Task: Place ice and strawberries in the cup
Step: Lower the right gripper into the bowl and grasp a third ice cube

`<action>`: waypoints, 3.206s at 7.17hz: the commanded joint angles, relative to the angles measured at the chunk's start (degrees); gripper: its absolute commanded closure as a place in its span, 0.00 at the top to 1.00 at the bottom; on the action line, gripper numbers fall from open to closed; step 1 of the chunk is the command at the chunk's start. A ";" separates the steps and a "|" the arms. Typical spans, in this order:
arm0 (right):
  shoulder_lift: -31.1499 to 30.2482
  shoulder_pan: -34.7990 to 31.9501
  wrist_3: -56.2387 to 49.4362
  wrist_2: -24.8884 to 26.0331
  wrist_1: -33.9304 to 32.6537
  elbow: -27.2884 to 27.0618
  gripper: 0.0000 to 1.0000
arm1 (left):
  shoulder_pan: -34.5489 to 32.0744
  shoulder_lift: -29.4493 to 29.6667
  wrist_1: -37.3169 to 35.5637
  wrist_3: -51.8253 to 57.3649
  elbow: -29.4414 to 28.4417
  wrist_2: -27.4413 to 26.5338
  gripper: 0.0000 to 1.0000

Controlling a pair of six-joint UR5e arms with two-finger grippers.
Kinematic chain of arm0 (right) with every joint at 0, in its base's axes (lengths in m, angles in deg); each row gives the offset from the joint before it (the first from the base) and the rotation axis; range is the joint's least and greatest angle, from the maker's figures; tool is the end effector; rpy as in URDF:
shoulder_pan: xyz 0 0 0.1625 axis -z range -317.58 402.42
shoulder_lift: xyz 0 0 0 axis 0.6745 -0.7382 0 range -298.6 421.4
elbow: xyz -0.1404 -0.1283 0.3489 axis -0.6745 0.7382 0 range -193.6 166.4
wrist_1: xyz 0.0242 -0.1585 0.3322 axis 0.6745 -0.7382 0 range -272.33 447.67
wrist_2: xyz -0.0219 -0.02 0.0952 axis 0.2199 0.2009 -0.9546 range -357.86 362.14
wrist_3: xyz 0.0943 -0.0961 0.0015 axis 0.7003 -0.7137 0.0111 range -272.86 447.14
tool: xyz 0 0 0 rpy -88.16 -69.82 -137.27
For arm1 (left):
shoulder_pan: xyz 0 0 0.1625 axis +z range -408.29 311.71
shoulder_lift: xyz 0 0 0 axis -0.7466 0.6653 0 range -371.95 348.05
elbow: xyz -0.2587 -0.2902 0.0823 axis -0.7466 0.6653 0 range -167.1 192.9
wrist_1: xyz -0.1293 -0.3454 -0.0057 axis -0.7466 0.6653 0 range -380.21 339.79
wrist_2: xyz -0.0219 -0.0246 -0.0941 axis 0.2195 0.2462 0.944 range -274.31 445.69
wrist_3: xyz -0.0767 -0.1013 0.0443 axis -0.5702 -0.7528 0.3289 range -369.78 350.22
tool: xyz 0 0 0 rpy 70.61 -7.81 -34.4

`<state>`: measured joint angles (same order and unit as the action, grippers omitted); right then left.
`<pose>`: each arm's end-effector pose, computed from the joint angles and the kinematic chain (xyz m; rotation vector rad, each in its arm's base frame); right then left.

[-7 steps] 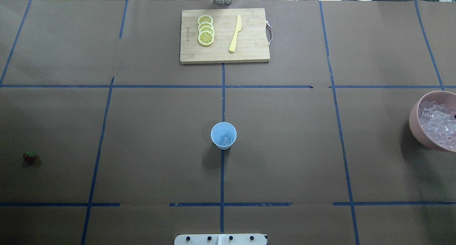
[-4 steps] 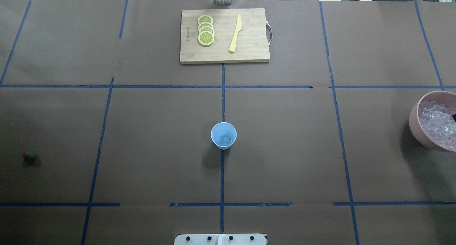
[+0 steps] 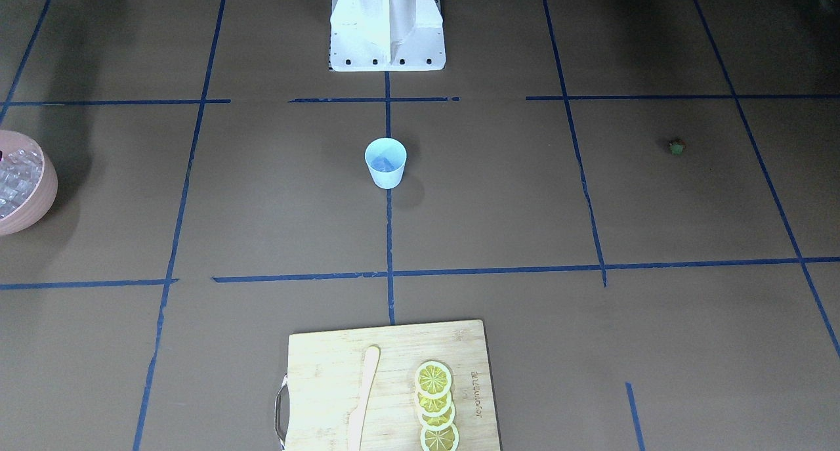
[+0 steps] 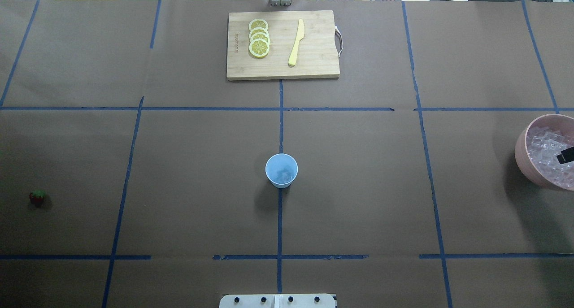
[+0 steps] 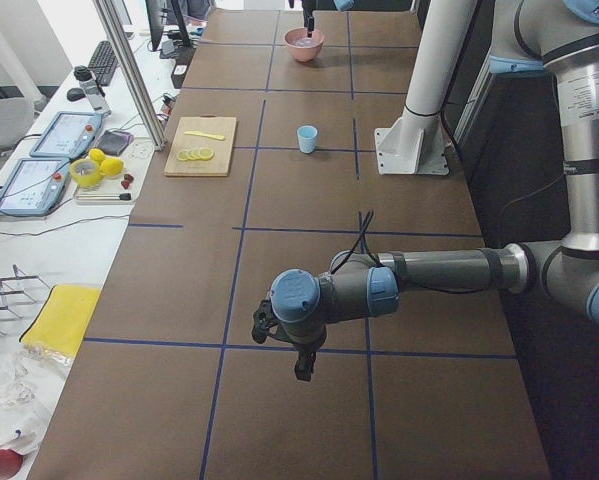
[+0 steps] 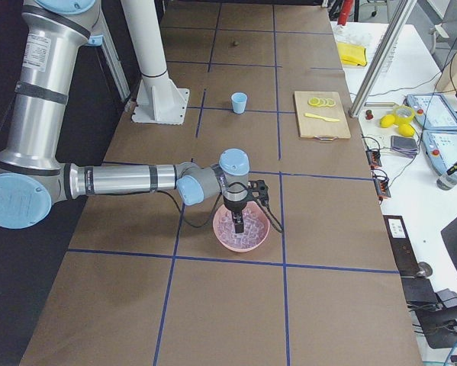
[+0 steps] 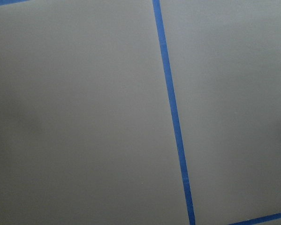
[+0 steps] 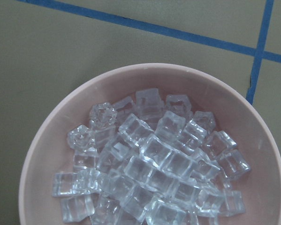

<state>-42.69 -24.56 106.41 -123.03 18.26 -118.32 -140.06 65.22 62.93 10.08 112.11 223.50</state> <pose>-0.0972 -0.3715 0.6107 0.1157 -0.6957 -0.1765 -0.0438 -0.3354 0.6786 -0.0131 0.8513 0.2204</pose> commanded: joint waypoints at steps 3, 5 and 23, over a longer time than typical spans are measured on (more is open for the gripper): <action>0.12 1.67 0.42 1.67 -0.02 0.49 0.94 | -0.08 0.00 0.00 0.00 -0.07 0.00 1.00; 0.47 2.20 0.33 1.67 -0.02 1.19 0.93 | -0.08 0.00 0.00 0.00 0.01 0.00 1.00; 12.55 -0.09 0.51 -2.63 -22.64 -12.86 0.12 | -0.08 0.00 0.00 0.00 0.54 0.00 1.00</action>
<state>-35.41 -24.72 106.79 -125.43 3.24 -128.75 -140.14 65.22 62.86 10.08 112.58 223.50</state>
